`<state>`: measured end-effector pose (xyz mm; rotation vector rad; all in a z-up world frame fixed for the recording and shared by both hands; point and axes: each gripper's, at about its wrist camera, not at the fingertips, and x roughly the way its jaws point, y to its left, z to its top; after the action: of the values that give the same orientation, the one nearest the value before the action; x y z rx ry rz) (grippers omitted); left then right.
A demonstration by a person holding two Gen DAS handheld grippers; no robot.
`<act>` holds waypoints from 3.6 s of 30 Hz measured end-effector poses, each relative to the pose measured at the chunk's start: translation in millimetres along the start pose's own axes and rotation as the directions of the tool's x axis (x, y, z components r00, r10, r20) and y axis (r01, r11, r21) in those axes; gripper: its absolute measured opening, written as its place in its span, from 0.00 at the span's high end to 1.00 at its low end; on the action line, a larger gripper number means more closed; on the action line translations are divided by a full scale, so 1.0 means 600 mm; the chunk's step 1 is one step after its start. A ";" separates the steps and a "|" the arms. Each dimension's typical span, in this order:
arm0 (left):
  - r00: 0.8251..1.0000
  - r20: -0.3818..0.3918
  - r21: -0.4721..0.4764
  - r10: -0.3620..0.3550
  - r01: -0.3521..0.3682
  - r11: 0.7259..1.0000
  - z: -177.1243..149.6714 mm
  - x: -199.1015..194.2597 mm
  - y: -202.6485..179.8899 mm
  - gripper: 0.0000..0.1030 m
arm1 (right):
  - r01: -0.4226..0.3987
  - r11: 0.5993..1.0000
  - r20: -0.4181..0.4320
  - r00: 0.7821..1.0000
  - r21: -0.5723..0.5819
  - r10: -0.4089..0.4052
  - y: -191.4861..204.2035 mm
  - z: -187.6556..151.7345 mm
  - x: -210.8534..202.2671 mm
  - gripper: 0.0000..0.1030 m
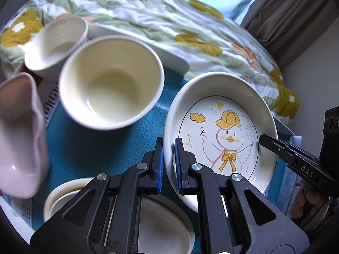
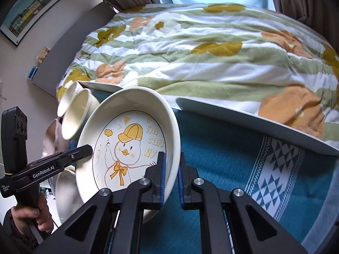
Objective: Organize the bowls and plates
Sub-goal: 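Lift the duck-print plate and carry it over the plate stack, then lower the duck-print plate onto the white plate and open both grippers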
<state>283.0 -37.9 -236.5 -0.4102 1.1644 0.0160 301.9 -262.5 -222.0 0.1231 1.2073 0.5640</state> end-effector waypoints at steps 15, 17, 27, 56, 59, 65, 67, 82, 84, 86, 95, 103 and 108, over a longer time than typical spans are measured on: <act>0.995 -0.001 0.211 -0.100 0.098 0.972 -0.097 -0.149 0.103 0.92 | 0.052 0.985 0.099 0.993 0.167 -0.070 0.168 -0.171 -0.077 0.91; 0.995 -0.017 0.225 -0.103 0.104 0.969 -0.112 -0.152 0.119 0.92 | 0.060 0.980 0.098 0.992 0.189 -0.079 0.184 -0.193 -0.073 0.91; 0.991 -0.098 0.247 -0.094 0.115 0.962 -0.168 -0.132 0.197 0.92 | 0.120 0.962 0.076 0.987 0.246 -0.142 0.243 -0.274 -0.035 0.91; 0.977 0.036 0.501 0.210 -0.200 0.842 -0.201 -0.091 0.133 0.85 | 0.224 0.965 0.054 0.971 0.134 -0.233 0.264 -0.283 -0.003 0.90; 0.968 0.067 0.531 0.240 -0.238 0.814 -0.208 -0.093 0.127 0.85 | 0.225 0.965 0.055 0.971 0.134 -0.234 0.264 -0.283 -0.002 0.90; 0.953 0.140 0.571 0.270 -0.301 0.764 -0.219 -0.103 0.111 0.85 | 0.225 0.966 0.053 0.971 0.128 -0.234 0.268 -0.284 0.002 0.90; 0.952 0.140 0.570 0.274 -0.304 0.763 -0.217 -0.101 0.112 0.85 | 0.228 0.965 0.051 0.970 0.126 -0.236 0.269 -0.284 0.004 0.90; 0.949 0.149 0.542 0.277 -0.313 0.780 -0.212 -0.112 0.126 0.85 | 0.251 0.964 0.036 0.966 0.092 -0.255 0.279 -0.280 0.020 0.89; 0.950 0.149 0.540 0.275 -0.311 0.782 -0.212 -0.113 0.125 0.85 | 0.258 0.962 0.037 0.964 0.089 -0.262 0.281 -0.280 0.021 0.89; 0.949 0.149 0.538 0.277 -0.313 0.783 -0.212 -0.112 0.126 0.85 | 0.264 0.961 0.039 0.963 0.079 -0.268 0.283 -0.281 0.021 0.89; 0.951 0.147 0.517 0.271 -0.308 0.799 -0.207 -0.120 0.129 0.85 | 0.266 0.961 0.043 0.962 0.071 -0.269 0.284 -0.282 0.019 0.89; 0.968 0.149 0.389 0.203 -0.246 0.888 -0.172 -0.185 0.138 0.68 | 0.205 0.976 0.102 0.972 0.077 -0.213 0.277 -0.256 -0.028 0.89; 0.955 0.252 0.259 0.159 -0.225 0.939 -0.151 -0.260 0.163 0.01 | 0.096 0.995 0.151 0.983 0.028 -0.099 0.286 -0.208 -0.062 0.34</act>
<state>117.6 54.3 -156.8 -0.0340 0.9574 0.0642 120.6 -158.4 -170.5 0.1218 1.0642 0.4483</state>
